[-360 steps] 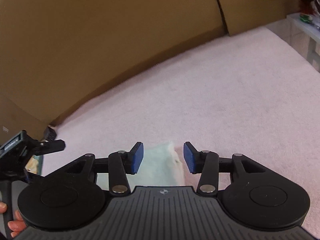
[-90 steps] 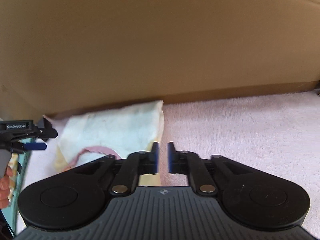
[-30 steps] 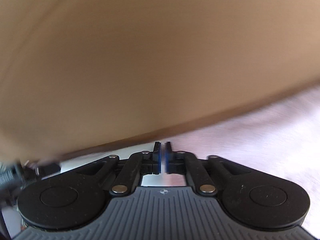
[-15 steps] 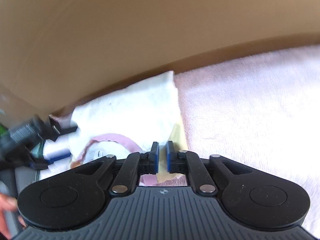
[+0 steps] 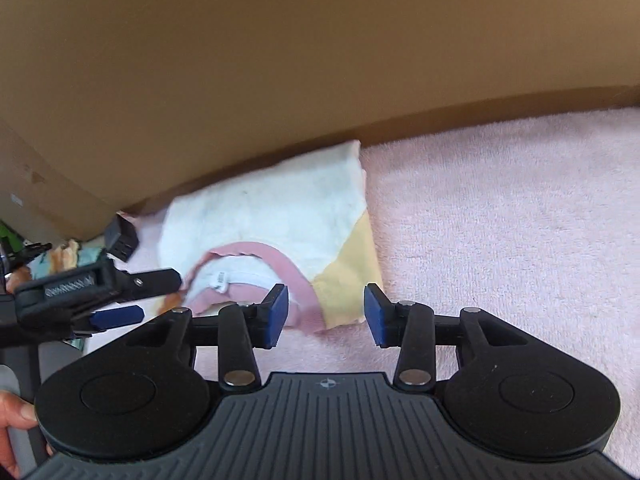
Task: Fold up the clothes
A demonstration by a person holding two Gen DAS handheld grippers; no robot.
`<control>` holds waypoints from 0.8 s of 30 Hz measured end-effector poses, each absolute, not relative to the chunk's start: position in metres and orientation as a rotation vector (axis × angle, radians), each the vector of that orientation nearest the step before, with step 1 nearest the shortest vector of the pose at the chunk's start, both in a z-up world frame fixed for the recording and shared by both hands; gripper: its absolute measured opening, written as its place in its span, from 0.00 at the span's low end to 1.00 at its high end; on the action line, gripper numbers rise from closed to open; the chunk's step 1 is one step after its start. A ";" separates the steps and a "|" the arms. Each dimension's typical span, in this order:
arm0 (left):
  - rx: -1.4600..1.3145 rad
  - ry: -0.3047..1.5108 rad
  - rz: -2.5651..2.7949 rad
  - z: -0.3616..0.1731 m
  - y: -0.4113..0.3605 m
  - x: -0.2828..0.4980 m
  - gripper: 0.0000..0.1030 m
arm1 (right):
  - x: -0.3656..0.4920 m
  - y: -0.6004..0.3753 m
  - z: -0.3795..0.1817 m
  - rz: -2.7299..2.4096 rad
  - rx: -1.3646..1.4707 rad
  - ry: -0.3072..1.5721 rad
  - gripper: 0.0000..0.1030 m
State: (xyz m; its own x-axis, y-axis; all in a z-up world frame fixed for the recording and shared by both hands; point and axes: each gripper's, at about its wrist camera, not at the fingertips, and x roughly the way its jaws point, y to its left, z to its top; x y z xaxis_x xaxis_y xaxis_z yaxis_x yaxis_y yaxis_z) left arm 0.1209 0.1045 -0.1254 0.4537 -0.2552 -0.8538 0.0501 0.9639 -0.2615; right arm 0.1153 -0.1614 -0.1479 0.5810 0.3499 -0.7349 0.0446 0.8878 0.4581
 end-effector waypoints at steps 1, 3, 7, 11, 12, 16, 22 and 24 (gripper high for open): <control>-0.204 1.082 -0.191 -0.120 0.103 0.112 1.00 | 0.110 -0.161 -0.142 0.192 0.461 0.929 0.49; -0.197 1.077 -0.196 -0.115 0.095 0.125 1.00 | 0.098 -0.160 -0.130 0.206 0.458 0.911 0.51; -0.173 1.065 -0.190 -0.115 0.083 0.135 1.00 | 0.071 -0.155 -0.106 0.221 0.396 0.862 0.54; -0.144 1.052 -0.176 -0.118 0.073 0.135 1.00 | 0.048 -0.144 -0.085 0.209 0.260 0.817 0.65; -0.137 1.049 -0.172 -0.119 0.070 0.135 1.00 | 0.043 -0.140 -0.080 0.205 0.224 0.807 0.66; -0.109 1.041 -0.163 -0.114 0.069 0.124 1.00 | 0.028 -0.128 -0.069 0.207 0.155 0.781 0.73; -0.071 1.007 -0.148 -0.100 0.075 0.102 1.00 | 0.007 -0.118 -0.058 0.232 0.143 0.769 0.76; -0.058 0.995 -0.145 -0.095 0.077 0.094 1.00 | 0.001 -0.115 -0.054 0.232 0.134 0.765 0.76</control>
